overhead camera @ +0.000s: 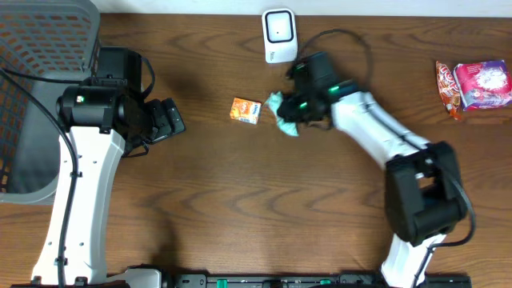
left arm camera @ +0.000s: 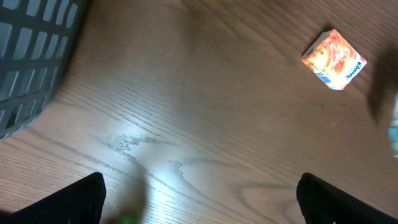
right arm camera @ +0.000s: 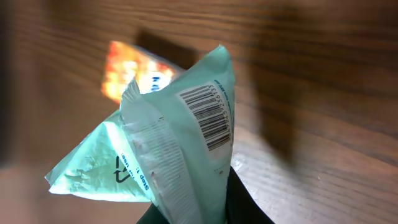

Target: Scan the item barcode

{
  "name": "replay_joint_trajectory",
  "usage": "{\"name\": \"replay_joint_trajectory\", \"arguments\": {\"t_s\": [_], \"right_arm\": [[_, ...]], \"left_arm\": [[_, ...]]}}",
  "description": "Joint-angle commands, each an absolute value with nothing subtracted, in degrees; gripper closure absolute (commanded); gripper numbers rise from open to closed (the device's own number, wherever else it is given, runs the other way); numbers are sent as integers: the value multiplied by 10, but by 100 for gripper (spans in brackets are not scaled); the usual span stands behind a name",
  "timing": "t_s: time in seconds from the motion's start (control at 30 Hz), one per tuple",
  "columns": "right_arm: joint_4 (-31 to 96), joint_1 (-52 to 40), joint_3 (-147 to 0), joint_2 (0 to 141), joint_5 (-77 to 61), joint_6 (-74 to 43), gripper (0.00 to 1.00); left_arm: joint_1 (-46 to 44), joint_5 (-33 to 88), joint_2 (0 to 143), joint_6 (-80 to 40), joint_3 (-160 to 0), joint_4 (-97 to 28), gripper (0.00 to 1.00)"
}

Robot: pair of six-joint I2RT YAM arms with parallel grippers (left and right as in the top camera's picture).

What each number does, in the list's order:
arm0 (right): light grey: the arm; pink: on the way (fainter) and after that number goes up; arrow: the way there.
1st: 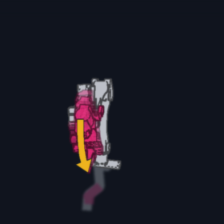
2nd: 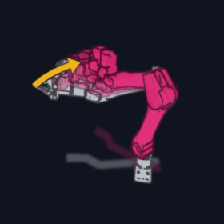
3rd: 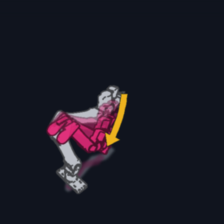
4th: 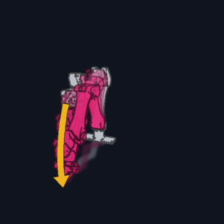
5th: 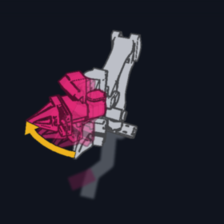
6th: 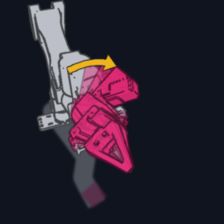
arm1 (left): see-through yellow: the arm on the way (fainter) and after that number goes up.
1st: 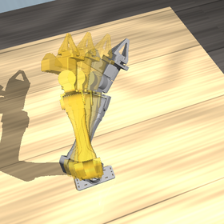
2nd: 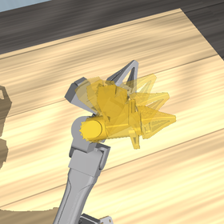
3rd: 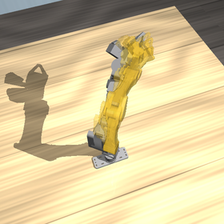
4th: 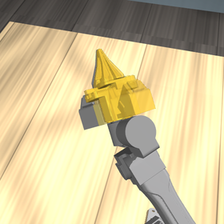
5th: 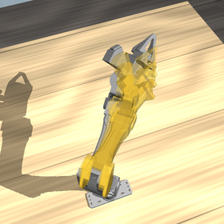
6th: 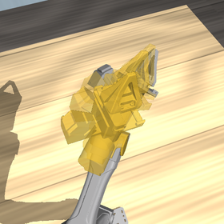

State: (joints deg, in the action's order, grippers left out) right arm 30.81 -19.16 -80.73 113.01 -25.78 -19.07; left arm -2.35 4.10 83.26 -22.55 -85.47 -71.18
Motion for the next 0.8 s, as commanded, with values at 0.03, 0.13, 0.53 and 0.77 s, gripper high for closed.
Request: {"name": "replay_joint_trajectory", "arguments": {"t_s": [0.03,0.13,0.53,0.77], "right_arm": [[314,-141,-797,1153,-527,-196,99],[315,-118,-780,1176,-606,-196,99],[294,-60,-759,1246,-810,-192,99],[293,-47,-759,1252,-881,-192,99]], "left_arm": [[-22,36,836,-230,-853,-714,2],[-22,36,836,-230,-853,-714,2],[-22,36,836,-230,-853,-714,2],[-22,36,836,-230,-853,-714,2]]}}
